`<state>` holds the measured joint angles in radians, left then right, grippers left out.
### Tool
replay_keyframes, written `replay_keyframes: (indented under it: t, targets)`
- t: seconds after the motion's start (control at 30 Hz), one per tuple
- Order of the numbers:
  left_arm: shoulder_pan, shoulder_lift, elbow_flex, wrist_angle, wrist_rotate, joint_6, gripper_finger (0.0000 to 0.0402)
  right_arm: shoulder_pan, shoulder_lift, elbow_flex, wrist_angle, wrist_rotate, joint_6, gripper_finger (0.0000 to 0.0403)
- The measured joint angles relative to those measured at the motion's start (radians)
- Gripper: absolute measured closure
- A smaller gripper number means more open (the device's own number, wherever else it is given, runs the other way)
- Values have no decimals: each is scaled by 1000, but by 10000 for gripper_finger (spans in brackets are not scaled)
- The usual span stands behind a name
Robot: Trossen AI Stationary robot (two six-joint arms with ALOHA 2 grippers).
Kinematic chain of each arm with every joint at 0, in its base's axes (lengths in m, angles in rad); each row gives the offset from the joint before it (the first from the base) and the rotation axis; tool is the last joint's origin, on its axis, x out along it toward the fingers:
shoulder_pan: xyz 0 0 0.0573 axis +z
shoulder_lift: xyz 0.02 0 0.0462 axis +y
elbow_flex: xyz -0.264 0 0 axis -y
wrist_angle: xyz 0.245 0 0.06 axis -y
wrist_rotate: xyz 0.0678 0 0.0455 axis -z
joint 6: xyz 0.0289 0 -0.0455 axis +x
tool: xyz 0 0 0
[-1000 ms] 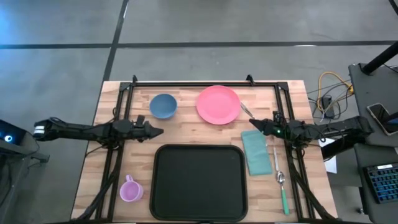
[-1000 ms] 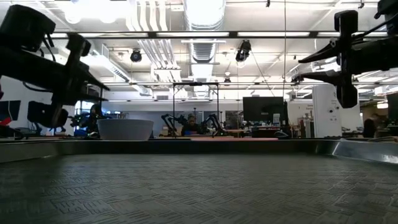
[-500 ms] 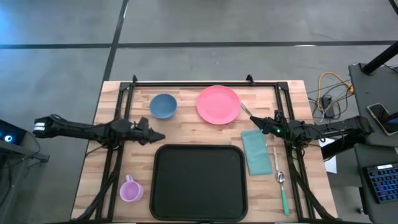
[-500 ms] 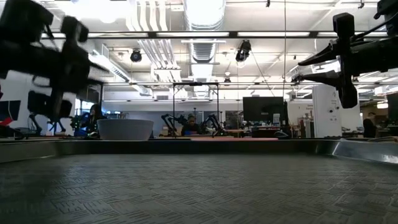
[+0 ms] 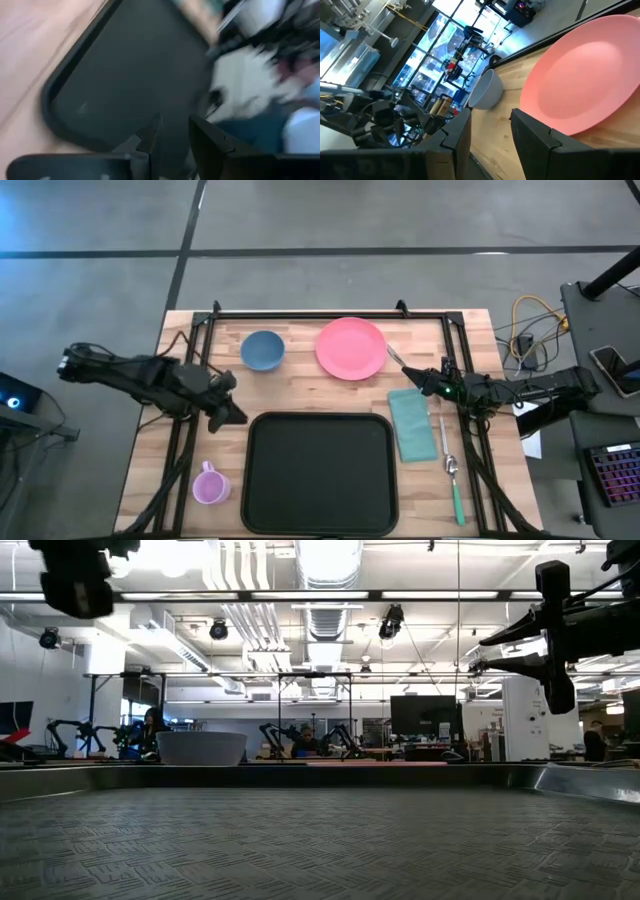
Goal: Set up tray
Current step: Put the violet mug on the black tray
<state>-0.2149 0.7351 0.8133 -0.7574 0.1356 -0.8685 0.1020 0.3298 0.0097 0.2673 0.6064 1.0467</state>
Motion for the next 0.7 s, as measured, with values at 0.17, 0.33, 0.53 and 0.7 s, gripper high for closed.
replay_keyframes:
  t: [0.17,0.33,0.53,0.7]
  targets:
    - [-36,166,196,-249,89,105,327,0,0,0,0,0,0,275]
    - [-116,309,335,-387,118,213,327,0,0,0,0,-1,-1,275]
    - [-132,396,379,-411,64,276,327,0,0,0,0,0,-8,275]
    - [-132,387,367,-406,46,267,327,0,0,0,0,0,14,275]
